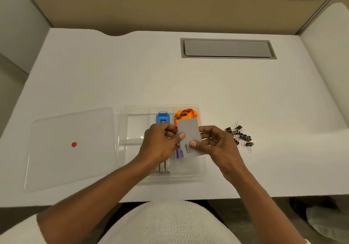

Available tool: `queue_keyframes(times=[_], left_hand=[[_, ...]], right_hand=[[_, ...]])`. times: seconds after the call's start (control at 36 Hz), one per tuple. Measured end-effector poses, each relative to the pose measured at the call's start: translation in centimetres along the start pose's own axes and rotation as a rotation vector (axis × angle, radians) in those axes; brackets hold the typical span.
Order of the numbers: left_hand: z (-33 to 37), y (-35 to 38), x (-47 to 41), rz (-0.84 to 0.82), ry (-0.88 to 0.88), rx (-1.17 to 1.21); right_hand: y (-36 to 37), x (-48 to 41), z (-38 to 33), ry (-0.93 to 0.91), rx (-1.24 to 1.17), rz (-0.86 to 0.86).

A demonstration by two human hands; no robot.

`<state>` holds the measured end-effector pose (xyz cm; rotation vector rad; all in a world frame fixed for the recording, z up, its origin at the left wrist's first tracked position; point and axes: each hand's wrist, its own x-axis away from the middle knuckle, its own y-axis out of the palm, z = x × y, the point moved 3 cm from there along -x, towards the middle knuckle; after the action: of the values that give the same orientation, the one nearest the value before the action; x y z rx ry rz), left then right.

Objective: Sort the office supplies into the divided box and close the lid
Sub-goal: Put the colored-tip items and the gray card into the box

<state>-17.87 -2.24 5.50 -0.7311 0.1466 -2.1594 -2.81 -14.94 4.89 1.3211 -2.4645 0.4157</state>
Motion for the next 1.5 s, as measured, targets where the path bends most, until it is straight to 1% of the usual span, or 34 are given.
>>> queue_keyframes(times=[0.11,0.25,0.31,0.39,0.47,0.56,0.64,0.75,0.92,1.08,1.22,1.31,1.42,1.5], left_hand=[[-2.0,-4.4,0.3,0.081,-0.034,0.066],[-4.9,-9.1,0.2,0.198,-0.062,0.065],[-6.0,-10.5,0.0,0.259,-0.067,-0.002],[-7.7,-12.4,-0.2,0.395,-0.067,-0.156],[-9.1,-13.7,-0.3,0.488,-0.093,-0.307],[-10.3,-13.8,-0.6,0.454,-0.134,-0.359],[-11.3,-13.7,-0.8,0.399,-0.163,-0.350],[-11.8,-13.6,-0.9,0.381,-0.177,-0.350],[-11.8,-13.5,-1.2,0.383,-0.164,-0.411],[-11.8,-13.3,-1.5,0.371,-0.130,-0.513],[-11.9,-13.2,-1.4,0.372,-0.106,-0.565],[-11.9,-13.2,-1.4,0.371,-0.100,-0.591],[-12.0,-13.0,-1.4,0.367,-0.096,-0.625],[-11.9,-12.8,-1.4,0.375,-0.085,-0.674]], right_hand=[[4.6,-0.9,-0.7,0.019,-0.068,-0.078],[10.2,-2.7,-0.7,0.032,0.034,-0.097],[12.2,-3.5,-0.7,0.031,0.083,-0.078],[14.7,-4.7,-0.9,-0.001,0.186,-0.028],[16.6,-5.8,-1.1,-0.022,0.289,0.055],[17.9,-6.7,-1.1,-0.036,0.348,0.118],[19.0,-7.6,-0.9,-0.064,0.453,0.169],[20.5,-8.6,-0.5,-0.080,0.570,0.193],[22.7,-9.4,-0.2,-0.099,0.706,0.150],[23.8,-9.8,0.4,-0.126,0.956,0.049],[23.9,-10.0,0.6,-0.074,1.025,-0.003],[24.1,-10.1,0.5,-0.117,1.093,-0.009],[24.0,-10.0,0.9,-0.111,1.075,-0.032],[23.9,-9.8,1.2,-0.153,1.088,-0.055]])
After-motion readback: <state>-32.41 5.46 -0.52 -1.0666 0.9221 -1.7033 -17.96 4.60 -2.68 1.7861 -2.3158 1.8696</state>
